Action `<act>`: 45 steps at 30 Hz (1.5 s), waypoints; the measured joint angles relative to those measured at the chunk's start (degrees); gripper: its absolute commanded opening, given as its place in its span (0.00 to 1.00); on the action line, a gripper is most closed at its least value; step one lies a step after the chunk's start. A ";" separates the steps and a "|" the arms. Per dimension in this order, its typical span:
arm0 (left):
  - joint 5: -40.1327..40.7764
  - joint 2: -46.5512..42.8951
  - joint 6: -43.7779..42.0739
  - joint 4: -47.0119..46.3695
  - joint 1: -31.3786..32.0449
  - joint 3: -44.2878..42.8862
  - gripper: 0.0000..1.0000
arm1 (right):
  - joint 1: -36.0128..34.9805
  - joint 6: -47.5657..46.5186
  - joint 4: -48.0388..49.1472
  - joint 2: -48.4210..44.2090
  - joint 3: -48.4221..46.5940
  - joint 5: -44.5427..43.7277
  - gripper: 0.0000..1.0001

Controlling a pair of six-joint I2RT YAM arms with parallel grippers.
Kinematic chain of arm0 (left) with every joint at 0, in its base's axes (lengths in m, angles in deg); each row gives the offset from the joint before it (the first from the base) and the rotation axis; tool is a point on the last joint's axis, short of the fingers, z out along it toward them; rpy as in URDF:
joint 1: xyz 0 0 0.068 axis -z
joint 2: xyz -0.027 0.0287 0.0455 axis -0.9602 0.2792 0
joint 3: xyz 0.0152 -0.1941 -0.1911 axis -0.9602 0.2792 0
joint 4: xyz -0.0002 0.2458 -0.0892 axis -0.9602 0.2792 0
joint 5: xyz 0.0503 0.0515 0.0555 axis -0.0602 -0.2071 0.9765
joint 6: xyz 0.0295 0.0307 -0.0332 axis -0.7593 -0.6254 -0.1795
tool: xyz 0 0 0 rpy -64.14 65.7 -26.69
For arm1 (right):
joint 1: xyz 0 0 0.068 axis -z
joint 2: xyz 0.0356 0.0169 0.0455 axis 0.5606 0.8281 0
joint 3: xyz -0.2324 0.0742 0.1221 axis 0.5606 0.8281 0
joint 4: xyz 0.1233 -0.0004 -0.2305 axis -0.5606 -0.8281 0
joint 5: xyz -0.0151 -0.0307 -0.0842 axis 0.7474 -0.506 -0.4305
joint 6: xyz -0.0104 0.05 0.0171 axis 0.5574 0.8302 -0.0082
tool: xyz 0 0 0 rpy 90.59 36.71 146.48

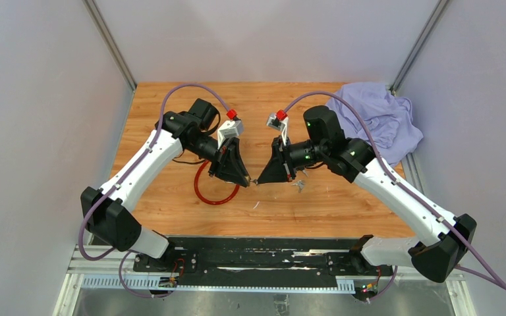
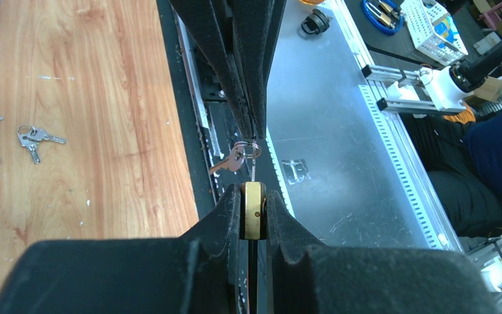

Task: Unlock with the key
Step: Unlock the lock.

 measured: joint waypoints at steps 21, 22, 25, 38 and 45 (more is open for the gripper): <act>0.07 0.00 0.85 0.52 -0.13 -0.31 0.00 | -2.67 1.18 3.45 0.07 0.83 -3.17 0.01; 0.11 0.00 0.87 0.59 -0.28 -0.31 0.00 | -2.78 1.38 3.87 0.07 1.03 -3.34 0.00; 0.52 0.00 1.03 0.90 -0.44 -0.31 0.00 | -2.93 2.25 4.96 0.07 1.68 -3.91 0.01; -0.33 0.00 1.05 0.35 -0.52 -0.33 0.00 | -3.61 3.63 7.13 -1.86 2.84 -6.75 0.43; -0.46 0.00 1.05 0.24 -0.52 -0.33 0.00 | -3.58 2.49 6.38 -5.31 3.72 -6.62 0.28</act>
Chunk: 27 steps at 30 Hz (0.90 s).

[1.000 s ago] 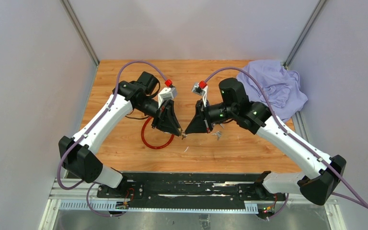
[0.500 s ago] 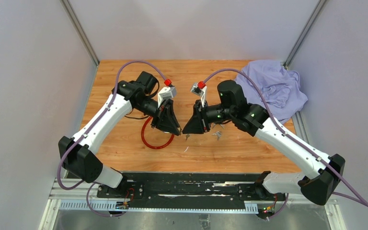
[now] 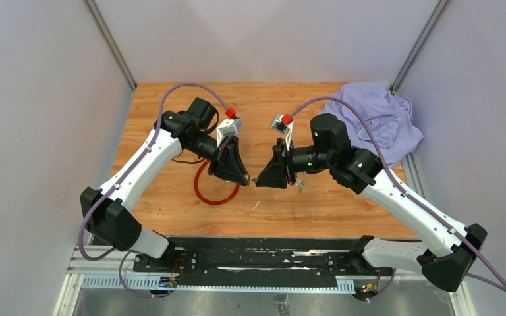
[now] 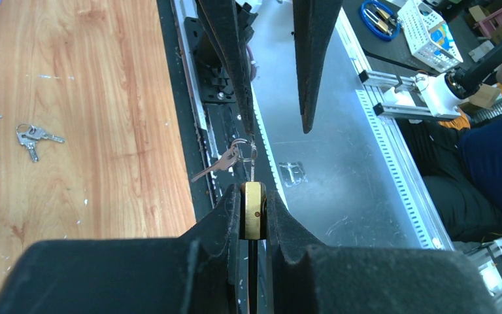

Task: Unlock with the key
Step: Unlock the lock.

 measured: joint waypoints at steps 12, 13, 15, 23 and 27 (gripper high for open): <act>0.09 -0.07 0.02 0.24 0.00 0.00 0.00 | 0.13 -0.24 -0.57 0.79 0.50 0.96 0.36; 0.13 -0.07 0.02 0.20 0.00 0.00 0.00 | 0.13 -0.37 -0.61 0.79 0.50 1.01 0.41; -0.04 -0.07 0.02 0.07 0.00 0.00 0.00 | 0.13 -0.72 -1.03 0.92 0.52 0.90 0.45; -0.24 -0.09 0.02 -0.02 0.00 0.00 0.00 | 0.22 -1.27 -1.66 1.03 0.81 -0.09 0.29; -0.37 -0.09 0.02 -0.02 0.00 0.00 0.00 | 0.22 -1.20 -1.77 1.44 0.81 0.20 0.20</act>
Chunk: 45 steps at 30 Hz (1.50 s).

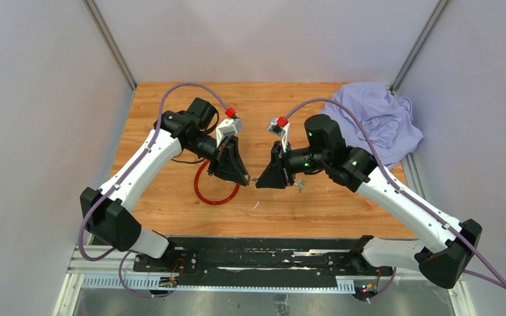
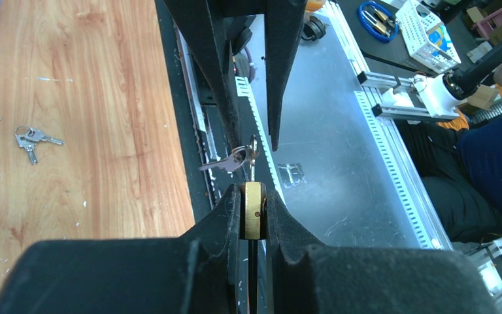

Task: Unlock with the key
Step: Unlock the lock.

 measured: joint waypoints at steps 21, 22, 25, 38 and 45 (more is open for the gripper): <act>-0.04 0.00 0.15 0.15 -0.02 -0.35 0.00 | 0.00 1.92 1.73 1.66 0.13 2.36 0.01; -0.04 0.00 0.15 0.15 -0.02 -0.35 0.00 | 0.00 1.90 1.75 1.81 0.13 2.40 0.01; -0.04 0.00 0.15 0.11 -0.07 -0.35 0.00 | -0.02 1.90 2.08 2.36 0.13 2.43 0.01; 1.16 0.04 0.09 1.88 -0.42 -0.35 0.00 | -1.99 1.64 0.87 5.75 -2.19 1.95 0.01; 2.32 0.04 0.07 2.40 -0.66 -0.35 0.00 | -2.99 1.88 0.09 6.67 -2.69 1.07 0.41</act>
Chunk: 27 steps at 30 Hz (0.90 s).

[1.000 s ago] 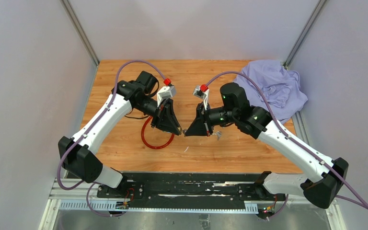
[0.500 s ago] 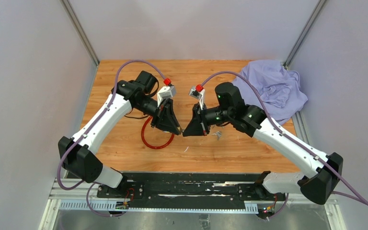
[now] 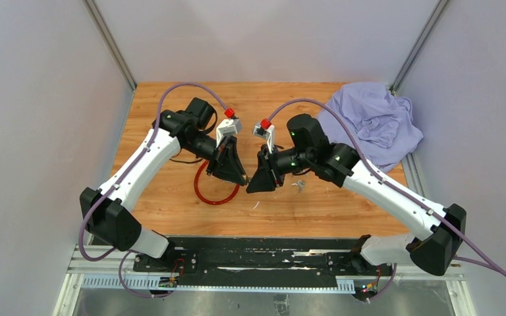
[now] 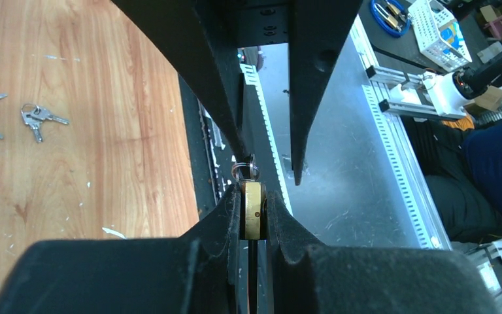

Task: Unlock with the key
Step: Unlock the lock.

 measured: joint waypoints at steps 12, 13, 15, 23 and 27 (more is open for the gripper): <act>0.68 -0.04 0.11 -2.38 0.13 -0.28 0.00 | 2.29 -0.15 0.02 -7.56 0.52 -1.53 0.55; 0.70 -0.04 0.22 -2.43 0.13 -0.42 0.00 | 2.29 -0.17 0.15 -7.91 0.74 -1.66 0.53; 1.01 -0.11 0.37 -2.43 0.13 -0.70 0.00 | 2.27 -0.13 0.96 -8.55 1.77 -2.23 0.46; 2.51 -0.35 1.22 -2.56 0.13 -0.74 0.00 | 2.29 1.20 4.72 -6.40 3.28 -3.52 0.20; 3.08 -0.35 1.38 -2.51 0.11 -0.74 0.00 | 2.29 1.81 5.99 -5.33 3.28 -3.74 0.14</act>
